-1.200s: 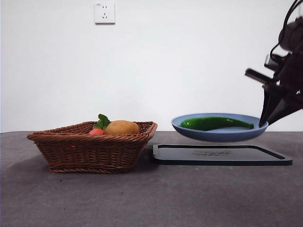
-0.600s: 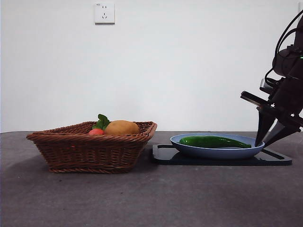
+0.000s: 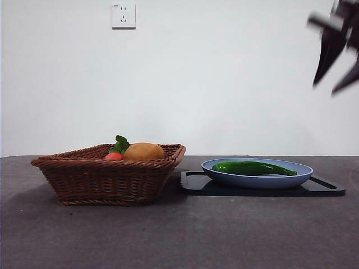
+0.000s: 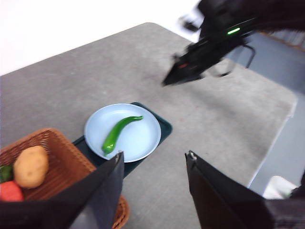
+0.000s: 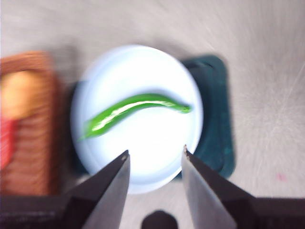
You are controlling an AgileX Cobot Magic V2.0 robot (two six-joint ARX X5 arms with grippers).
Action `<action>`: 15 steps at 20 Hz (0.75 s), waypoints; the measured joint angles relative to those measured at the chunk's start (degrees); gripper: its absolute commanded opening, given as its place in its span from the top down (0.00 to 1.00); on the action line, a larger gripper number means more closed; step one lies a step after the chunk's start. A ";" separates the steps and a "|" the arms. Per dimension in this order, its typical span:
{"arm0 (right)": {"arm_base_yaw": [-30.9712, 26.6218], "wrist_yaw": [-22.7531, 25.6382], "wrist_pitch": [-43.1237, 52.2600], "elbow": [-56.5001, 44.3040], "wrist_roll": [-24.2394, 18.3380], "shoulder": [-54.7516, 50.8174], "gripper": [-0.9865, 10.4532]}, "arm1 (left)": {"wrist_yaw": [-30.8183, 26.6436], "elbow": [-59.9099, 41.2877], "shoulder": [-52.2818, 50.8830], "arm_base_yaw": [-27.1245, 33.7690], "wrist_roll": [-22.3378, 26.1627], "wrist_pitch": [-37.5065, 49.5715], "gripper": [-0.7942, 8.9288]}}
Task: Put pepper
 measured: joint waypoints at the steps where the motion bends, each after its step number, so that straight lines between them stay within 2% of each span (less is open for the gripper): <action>1: 0.96 -0.02 -2.45 0.00 -1.03 -3.96 0.74 | -0.11 0.00 0.00 0.00 0.48 -0.66 0.68; 7: 10.88 -0.39 -19.63 0.00 -5.62 -23.19 0.77 | -1.22 0.00 0.00 0.00 2.05 -4.46 0.69; 9: 14.86 -0.35 -25.53 0.00 -6.43 -25.86 0.83 | -1.22 0.00 0.00 0.00 2.47 -6.12 0.78; 11: 17.84 -0.39 -30.40 0.00 -7.85 -27.19 0.90 | -1.25 0.00 0.00 0.00 2.49 -7.58 0.91; 15: 20.81 -0.28 -32.35 0.00 -10.93 -27.50 0.91 | -1.25 0.00 0.00 0.00 2.49 -8.85 0.91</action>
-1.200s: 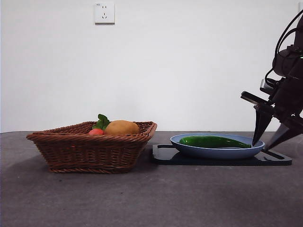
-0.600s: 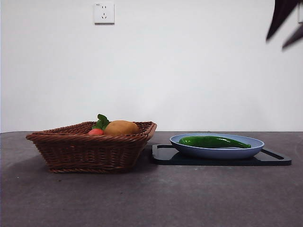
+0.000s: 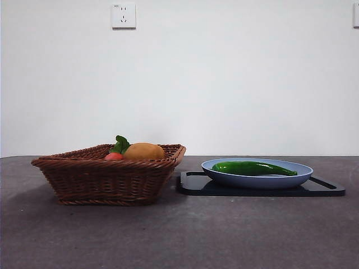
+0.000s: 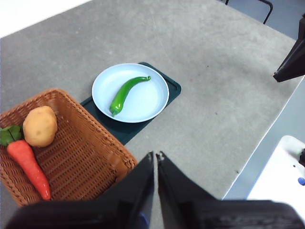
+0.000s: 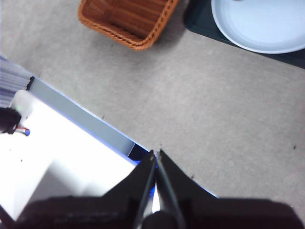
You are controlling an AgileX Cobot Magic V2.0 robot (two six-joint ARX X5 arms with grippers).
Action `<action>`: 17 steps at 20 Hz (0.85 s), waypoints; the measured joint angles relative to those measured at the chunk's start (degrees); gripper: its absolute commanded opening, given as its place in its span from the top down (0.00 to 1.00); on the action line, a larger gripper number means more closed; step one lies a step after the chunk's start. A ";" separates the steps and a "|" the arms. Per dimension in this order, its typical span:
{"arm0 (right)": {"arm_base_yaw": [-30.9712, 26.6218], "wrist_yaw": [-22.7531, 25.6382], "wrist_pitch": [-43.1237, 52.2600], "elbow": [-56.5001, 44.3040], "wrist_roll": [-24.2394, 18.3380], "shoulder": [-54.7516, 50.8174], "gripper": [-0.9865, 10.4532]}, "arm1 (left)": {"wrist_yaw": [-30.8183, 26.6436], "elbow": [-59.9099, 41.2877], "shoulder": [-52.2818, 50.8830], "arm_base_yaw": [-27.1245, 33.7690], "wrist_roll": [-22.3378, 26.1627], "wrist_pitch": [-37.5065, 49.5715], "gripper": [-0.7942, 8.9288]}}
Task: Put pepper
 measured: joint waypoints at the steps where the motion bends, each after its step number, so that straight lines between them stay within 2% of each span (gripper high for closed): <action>1: 0.17 -0.04 0.00 0.00 -0.04 0.02 0.90 | 0.00 0.00 0.00 0.00 0.00 0.04 0.91; 13: 0.07 0.07 0.02 0.00 -0.04 0.04 0.90 | -1.33 0.00 0.02 0.11 0.00 1.99 0.91; 17: 0.07 0.07 0.00 0.00 -0.04 0.07 0.90 | -6.03 -0.79 -2.12 4.48 4.90 4.57 0.91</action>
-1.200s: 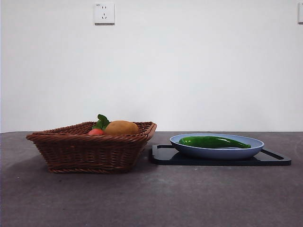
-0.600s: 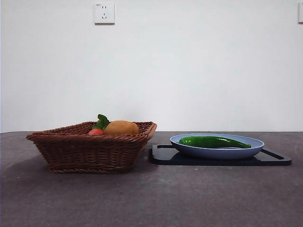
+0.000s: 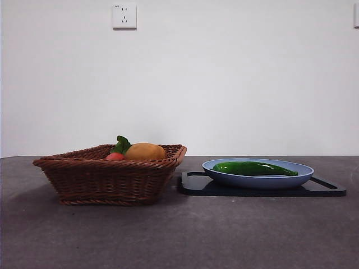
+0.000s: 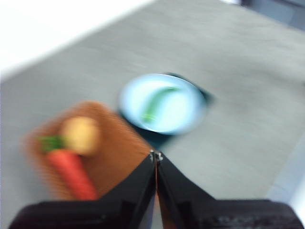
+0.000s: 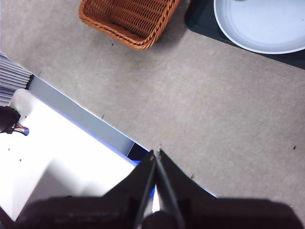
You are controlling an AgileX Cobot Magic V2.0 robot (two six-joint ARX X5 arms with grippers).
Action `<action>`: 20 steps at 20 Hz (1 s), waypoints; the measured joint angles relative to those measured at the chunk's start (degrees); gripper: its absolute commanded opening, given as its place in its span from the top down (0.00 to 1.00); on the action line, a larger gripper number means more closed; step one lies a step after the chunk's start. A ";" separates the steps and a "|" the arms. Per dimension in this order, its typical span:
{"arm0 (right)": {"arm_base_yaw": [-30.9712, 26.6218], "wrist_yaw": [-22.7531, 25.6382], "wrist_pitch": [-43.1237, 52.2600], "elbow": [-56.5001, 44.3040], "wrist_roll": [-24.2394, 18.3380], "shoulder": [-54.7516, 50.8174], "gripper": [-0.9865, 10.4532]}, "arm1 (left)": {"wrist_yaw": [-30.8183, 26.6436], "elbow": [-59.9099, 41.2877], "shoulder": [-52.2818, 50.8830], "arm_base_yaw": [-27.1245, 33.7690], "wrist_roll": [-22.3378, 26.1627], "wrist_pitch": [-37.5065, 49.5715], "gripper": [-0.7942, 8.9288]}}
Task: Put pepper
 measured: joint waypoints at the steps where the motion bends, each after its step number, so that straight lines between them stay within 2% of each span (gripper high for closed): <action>1: 0.00 0.00 0.00 0.00 0.00 0.00 0.90 | 0.04 -1.97 -2.75 3.37 1.14 4.46 0.91; 3: 0.00 0.00 0.00 0.00 0.00 0.00 0.90 | 0.79 -8.33 -9.57 10.29 2.64 14.82 0.91; 8: 0.00 0.00 0.00 0.00 0.00 0.00 0.90 | 0.39 -32.57 -29.14 28.44 4.37 40.76 0.91; 10: 0.00 0.02 0.00 0.00 0.00 0.00 0.90 | -0.83 -41.40 -35.36 34.40 4.72 47.15 0.91; 13: 0.00 0.02 0.00 0.00 0.00 0.00 0.90 | -1.03 -53.83 -42.93 39.39 4.66 48.06 0.91; 20: 0.00 0.02 0.00 0.00 0.00 0.00 0.90 | -0.13 -73.48 -54.05 40.17 -0.57 48.30 0.91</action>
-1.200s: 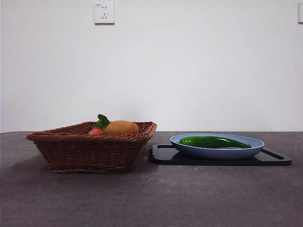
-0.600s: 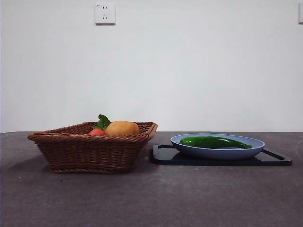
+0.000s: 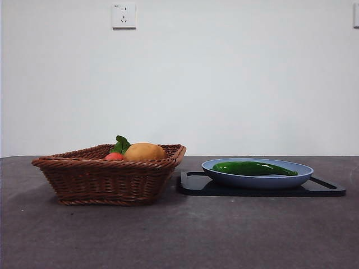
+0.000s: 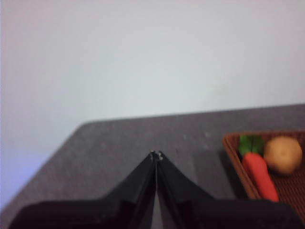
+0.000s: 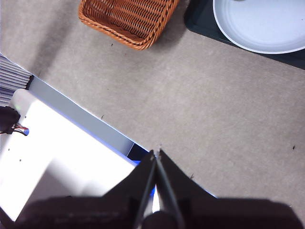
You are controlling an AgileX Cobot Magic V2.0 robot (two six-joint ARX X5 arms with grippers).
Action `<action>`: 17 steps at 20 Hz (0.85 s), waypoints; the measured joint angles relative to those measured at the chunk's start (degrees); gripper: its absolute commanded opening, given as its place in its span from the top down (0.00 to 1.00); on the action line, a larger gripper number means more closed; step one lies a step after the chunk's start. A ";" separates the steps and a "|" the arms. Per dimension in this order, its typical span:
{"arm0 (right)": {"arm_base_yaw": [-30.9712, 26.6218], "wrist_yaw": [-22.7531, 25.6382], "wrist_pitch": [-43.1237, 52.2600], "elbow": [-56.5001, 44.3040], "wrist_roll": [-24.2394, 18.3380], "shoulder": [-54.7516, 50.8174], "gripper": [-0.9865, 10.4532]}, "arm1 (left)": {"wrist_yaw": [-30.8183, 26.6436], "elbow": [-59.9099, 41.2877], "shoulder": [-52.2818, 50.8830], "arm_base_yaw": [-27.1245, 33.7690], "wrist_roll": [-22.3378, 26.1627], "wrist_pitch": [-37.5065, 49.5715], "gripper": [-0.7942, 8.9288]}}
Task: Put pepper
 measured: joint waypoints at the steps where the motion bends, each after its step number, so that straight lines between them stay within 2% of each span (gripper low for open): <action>1: 0.00 0.00 0.00 0.00 0.00 0.00 0.90 | 0.00 -2.05 -1.11 0.00 -0.74 0.00 0.91; 7: 0.00 -0.02 0.02 0.00 0.00 0.00 0.90 | 0.02 -8.37 -2.93 0.00 -4.00 -0.11 0.91; 10: 0.00 0.00 0.02 0.00 0.00 0.00 0.90 | 0.00 -8.33 -2.91 0.00 -5.49 -3.23 0.91; 17: 0.00 -0.02 0.00 0.00 0.00 0.00 0.90 | 0.02 -8.33 -2.91 0.00 -5.92 -2.97 0.91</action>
